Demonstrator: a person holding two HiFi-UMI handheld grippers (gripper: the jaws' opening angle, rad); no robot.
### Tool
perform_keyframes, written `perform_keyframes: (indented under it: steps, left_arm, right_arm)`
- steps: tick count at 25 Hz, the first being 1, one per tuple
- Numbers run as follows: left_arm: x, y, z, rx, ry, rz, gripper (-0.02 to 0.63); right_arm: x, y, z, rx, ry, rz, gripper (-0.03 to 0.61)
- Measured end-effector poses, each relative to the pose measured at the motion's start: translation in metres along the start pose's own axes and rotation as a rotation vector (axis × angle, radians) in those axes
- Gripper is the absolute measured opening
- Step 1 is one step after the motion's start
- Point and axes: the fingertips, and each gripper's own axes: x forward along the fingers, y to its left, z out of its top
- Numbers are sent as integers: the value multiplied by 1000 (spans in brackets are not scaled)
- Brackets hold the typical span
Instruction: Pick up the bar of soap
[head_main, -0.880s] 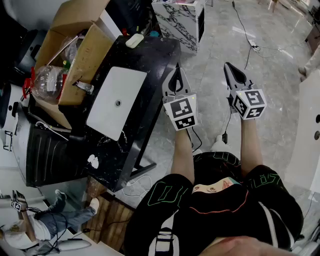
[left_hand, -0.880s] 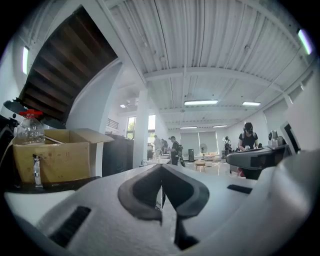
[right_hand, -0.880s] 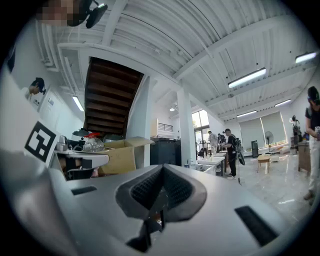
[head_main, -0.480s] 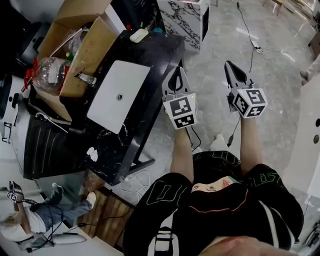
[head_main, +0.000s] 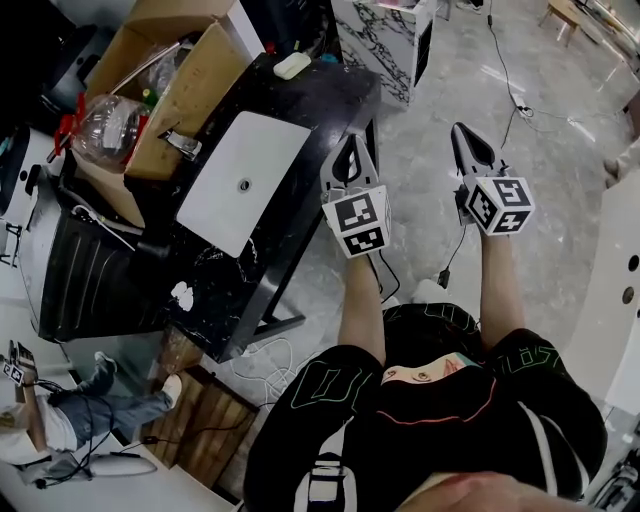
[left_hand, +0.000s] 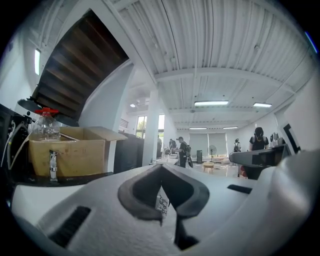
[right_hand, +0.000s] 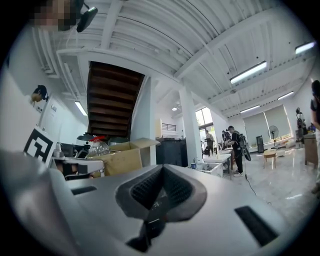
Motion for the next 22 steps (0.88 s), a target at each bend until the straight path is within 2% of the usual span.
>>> perform_keyframes:
  steps: [8,13,22]
  left_arm:
    - [-1,13,10,-17,-40,21,8]
    - [3,18,16,-33,-59,25,8]
    - [15,22,32,-34,-106,16,8]
  right_arm:
    - [4,5,9,-21,-22,16,6]
    - [1,-8,19,-18,-37,-15,6]
    - [10,-11,36,-41,-68,-12,6]
